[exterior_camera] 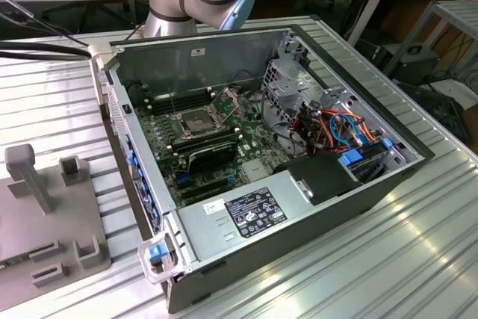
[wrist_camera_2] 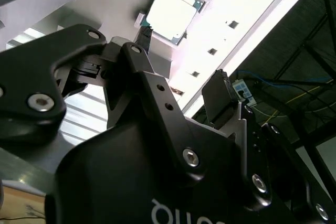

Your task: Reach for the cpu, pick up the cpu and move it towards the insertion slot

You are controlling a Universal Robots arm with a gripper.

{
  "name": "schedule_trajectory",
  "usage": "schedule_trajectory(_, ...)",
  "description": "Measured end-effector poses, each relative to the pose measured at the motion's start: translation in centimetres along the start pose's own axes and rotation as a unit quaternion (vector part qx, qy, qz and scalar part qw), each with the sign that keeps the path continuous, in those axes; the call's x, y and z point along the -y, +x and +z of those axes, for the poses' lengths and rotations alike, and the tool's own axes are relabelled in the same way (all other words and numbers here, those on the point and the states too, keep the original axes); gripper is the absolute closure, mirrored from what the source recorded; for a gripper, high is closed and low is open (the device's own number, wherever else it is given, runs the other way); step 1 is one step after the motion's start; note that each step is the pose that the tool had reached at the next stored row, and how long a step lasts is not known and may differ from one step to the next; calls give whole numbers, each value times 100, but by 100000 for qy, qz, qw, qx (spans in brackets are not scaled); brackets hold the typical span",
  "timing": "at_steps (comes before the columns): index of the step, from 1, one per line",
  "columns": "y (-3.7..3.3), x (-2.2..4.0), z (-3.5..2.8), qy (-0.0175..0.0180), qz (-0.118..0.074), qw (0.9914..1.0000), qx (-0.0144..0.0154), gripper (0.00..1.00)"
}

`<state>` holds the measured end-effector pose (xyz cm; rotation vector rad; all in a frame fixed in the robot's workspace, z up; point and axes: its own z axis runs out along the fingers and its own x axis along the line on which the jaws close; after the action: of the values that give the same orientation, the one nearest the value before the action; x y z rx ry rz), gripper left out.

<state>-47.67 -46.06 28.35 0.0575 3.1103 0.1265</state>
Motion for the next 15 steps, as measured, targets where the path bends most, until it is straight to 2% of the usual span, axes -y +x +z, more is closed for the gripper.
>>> schedule_trajectory(3, 0, 7, 8, -2, -2, 100000, -3, 34)
schedule_trajectory(4, 0, 31, 28, -16, -3, 100000, -10, 34)
schedule_trajectory(5, 2, 73, 148, -36, 2, 100000, -6, 34)
schedule_trajectory(6, -9, 75, 253, 886, 89, 99996, 36, 34)
schedule_trajectory(7, -85, 74, 310, 910, 115, 99995, -398, 34)
schedule_trajectory(9, -116, 70, 358, 916, 136, 99994, -625, 34)
schedule_trajectory(12, -114, 6, 443, 920, 138, 99994, -654, 33)
schedule_trajectory(13, -113, -8, 464, 915, 137, 99994, -643, 26)
schedule_trajectory(15, -110, -17, 508, 924, 130, 99993, -657, 26)
